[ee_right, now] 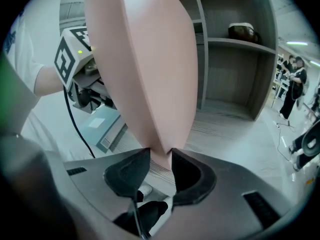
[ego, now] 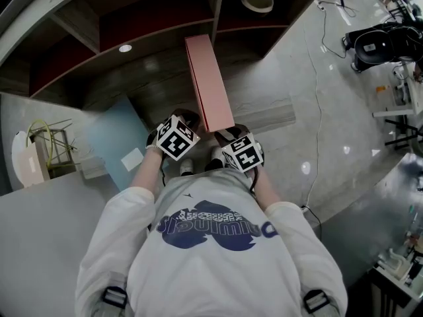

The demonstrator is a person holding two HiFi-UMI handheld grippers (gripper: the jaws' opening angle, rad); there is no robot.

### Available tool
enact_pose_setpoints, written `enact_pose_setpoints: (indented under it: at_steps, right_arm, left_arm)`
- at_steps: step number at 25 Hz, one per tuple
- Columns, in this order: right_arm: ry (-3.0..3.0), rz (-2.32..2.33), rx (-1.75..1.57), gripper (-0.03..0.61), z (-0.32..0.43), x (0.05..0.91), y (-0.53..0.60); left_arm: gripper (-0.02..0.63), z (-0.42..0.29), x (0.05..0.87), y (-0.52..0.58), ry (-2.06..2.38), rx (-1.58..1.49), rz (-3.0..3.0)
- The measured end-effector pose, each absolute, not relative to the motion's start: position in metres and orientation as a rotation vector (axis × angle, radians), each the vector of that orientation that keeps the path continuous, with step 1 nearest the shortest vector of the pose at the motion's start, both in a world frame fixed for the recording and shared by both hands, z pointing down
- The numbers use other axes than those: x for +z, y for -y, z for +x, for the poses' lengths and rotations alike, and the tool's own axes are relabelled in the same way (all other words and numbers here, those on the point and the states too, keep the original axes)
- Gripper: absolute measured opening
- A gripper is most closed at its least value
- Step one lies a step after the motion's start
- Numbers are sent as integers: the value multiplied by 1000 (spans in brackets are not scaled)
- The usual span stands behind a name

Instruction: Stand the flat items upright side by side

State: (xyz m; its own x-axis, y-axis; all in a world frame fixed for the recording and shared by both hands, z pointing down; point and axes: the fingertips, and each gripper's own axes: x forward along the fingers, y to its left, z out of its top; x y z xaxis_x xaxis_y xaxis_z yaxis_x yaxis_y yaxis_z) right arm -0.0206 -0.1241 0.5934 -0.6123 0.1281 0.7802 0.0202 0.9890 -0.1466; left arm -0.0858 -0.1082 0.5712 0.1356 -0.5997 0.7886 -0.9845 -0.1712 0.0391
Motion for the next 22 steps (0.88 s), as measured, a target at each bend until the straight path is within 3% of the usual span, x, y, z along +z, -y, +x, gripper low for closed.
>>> enact_pose_setpoints:
  at_steps: [6, 22]
  right_arm:
    - [2218, -46, 337, 128, -27, 596, 124]
    - [2227, 99, 433, 123, -52, 597, 153]
  left_arm:
    - [11, -79, 568, 106, 1507, 857, 1858]
    - [11, -108, 572, 136, 1567, 821, 1809]
